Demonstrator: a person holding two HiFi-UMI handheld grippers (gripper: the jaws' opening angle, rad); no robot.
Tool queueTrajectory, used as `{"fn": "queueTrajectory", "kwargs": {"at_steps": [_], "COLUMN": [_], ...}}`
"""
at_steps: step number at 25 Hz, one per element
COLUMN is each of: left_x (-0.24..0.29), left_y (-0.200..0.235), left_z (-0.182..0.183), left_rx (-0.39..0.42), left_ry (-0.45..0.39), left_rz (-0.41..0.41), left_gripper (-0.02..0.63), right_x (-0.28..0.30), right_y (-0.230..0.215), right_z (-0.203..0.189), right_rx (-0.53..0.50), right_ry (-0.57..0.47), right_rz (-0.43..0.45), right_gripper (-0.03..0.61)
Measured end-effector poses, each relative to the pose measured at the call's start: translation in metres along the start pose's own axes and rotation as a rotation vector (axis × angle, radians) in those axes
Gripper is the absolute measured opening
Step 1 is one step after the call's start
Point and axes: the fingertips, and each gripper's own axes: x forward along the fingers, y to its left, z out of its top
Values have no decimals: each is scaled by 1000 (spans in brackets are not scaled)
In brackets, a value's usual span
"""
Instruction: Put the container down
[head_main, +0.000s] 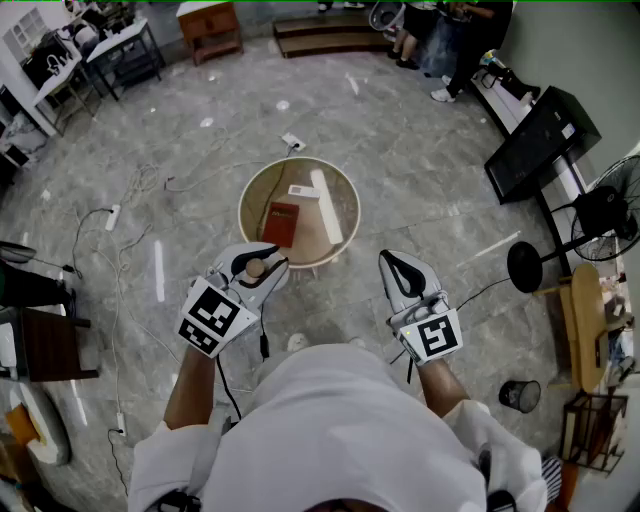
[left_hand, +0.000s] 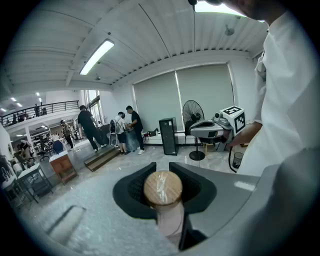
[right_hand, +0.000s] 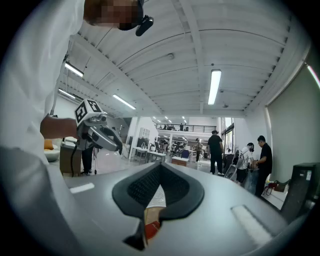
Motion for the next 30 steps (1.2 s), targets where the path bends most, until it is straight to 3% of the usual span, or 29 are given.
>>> {"fn": "queueTrajectory", "kwargs": {"at_steps": [17,30], "left_x": [-1,39], "left_y": [-15,-20], "left_z": [12,17], "left_rx": [-23,-67], "left_ry": [-30,-29], "left_rz": [10,53], "left_gripper": [86,86], "right_x": [-13,-5], "right_y": [-1,-32], "right_z": [8,4], "right_rx": [-26,-22], "right_ry": [-4,-22], "right_rz": [23,76], "right_gripper": [3,5]}}
